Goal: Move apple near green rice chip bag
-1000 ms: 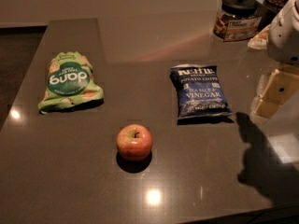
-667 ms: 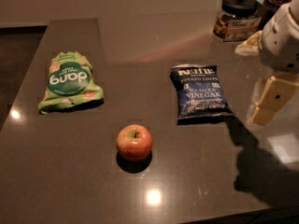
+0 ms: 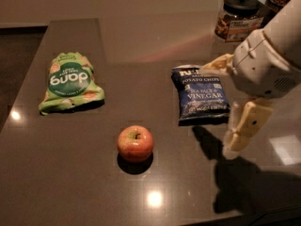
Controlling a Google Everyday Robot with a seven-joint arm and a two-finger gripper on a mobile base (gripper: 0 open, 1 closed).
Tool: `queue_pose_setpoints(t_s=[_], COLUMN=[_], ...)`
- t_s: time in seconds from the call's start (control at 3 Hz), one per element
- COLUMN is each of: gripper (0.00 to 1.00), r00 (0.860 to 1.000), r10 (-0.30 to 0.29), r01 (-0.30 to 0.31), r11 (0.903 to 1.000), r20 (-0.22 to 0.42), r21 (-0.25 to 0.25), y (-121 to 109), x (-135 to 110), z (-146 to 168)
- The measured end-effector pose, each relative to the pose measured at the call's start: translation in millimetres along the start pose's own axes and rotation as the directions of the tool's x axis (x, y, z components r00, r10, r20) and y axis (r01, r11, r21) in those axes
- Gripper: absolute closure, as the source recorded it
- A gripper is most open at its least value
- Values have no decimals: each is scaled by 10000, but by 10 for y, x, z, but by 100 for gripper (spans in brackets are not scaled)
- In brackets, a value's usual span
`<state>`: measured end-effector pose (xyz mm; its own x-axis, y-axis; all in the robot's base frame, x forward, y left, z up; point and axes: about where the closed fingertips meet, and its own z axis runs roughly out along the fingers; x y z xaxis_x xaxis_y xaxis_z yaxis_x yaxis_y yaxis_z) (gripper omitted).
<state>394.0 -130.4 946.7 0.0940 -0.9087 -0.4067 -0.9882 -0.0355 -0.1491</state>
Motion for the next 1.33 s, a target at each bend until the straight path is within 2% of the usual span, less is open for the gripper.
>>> queue_pose_setpoints(t_s=[0.33, 0.67, 1.33], gripper=[0, 0, 0], r00=[9968, 9935, 9930], r10=[-492, -649, -753], r01=[517, 713, 862], r11=[9979, 9952, 9887], r20=[627, 930, 915], r21=[-394, -676, -1227], y=[123, 192, 275], x=[-278, -506, -698], z=[298, 660, 1159])
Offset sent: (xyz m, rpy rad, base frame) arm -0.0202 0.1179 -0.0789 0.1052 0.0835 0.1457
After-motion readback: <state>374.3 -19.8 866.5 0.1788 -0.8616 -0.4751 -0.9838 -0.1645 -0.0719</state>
